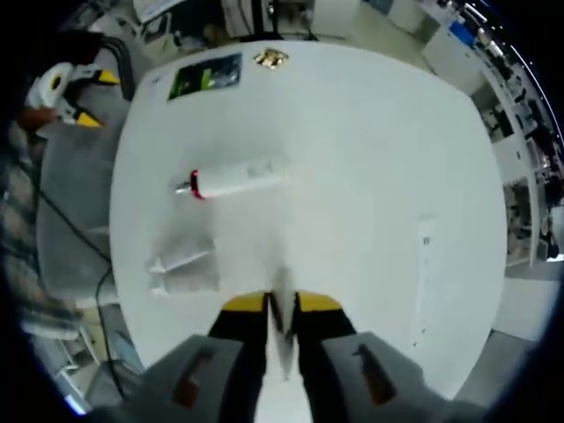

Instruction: Arrange the skincare products in the storage area until every visible bottle or jar stands upright without overlapping.

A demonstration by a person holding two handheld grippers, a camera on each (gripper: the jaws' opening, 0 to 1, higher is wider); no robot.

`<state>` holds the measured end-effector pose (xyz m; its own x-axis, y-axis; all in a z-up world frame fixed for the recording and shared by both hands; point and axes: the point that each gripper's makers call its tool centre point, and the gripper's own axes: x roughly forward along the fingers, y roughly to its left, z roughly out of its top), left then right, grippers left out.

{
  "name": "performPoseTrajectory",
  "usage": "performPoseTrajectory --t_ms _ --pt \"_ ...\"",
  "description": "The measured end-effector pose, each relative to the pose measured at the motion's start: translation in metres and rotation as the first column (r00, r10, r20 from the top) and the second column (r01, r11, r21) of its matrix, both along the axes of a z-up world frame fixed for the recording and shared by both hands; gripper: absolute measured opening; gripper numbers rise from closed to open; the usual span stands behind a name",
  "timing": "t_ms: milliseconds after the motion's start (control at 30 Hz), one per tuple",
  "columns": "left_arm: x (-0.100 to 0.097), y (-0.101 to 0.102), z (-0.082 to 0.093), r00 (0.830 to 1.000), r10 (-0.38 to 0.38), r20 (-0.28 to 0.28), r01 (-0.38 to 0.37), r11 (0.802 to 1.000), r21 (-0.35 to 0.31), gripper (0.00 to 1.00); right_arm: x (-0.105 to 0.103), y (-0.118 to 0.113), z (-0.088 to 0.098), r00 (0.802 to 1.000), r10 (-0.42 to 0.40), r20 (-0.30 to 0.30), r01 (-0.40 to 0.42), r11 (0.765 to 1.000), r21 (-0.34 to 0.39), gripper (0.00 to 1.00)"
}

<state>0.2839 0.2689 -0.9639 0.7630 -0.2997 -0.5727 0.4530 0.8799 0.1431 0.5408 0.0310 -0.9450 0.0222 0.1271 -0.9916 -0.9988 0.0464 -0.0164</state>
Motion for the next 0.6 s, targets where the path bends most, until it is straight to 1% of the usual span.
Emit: performPoseTrajectory --t_ms 100,167,267,333,400,467,500,533,567,600 --pt "0.000 0.000 0.000 1.000 0.001 0.000 -0.001 1.000 -0.003 0.45 -0.001 0.000 0.000 1.000 0.007 -0.007 -0.007 1.000 -0.004 0.10" --pt "0.000 0.000 0.000 1.000 0.002 -0.001 -0.002 1.000 -0.002 0.45 0.000 0.001 0.000 1.000 0.013 0.000 -0.013 1.000 -0.005 0.11" --pt "-0.001 -0.001 0.000 1.000 -0.001 -0.005 0.001 1.000 -0.001 0.45 0.002 0.003 0.001 1.000 0.027 0.015 -0.028 1.000 0.006 0.17" --pt "-0.001 -0.001 -0.001 1.000 -0.002 -0.009 0.002 1.000 0.002 0.45 0.003 0.001 0.001 0.999 0.034 0.018 -0.034 0.999 0.000 0.18" --pt "-0.001 0.000 -0.002 1.000 -0.001 -0.014 0.001 1.000 0.006 0.45 0.005 0.000 0.004 1.000 0.022 0.021 -0.022 1.000 0.008 0.20" --pt "-0.002 0.000 -0.002 1.000 -0.001 -0.014 0.001 1.000 0.006 0.44 0.007 -0.001 0.006 1.000 0.002 0.028 -0.002 1.000 0.026 0.24" --pt "-0.002 0.000 -0.002 1.000 -0.001 -0.013 0.001 1.000 0.006 0.44 0.010 -0.001 0.006 0.999 -0.017 0.046 0.016 0.999 0.040 0.26" --pt "-0.002 0.000 -0.002 1.000 -0.001 -0.012 0.001 1.000 0.006 0.44 0.010 -0.002 0.007 0.999 -0.015 0.045 0.013 0.999 0.038 0.27" --pt "-0.002 0.000 -0.002 1.000 -0.001 -0.013 0.001 1.000 0.005 0.44 0.012 -0.006 0.008 0.998 -0.024 0.060 0.022 0.999 0.031 0.27" --pt "-0.002 0.000 -0.002 1.000 -0.002 -0.015 0.002 1.000 0.007 0.44 0.015 -0.009 0.009 0.995 -0.061 0.075 0.058 0.998 0.035 0.29"
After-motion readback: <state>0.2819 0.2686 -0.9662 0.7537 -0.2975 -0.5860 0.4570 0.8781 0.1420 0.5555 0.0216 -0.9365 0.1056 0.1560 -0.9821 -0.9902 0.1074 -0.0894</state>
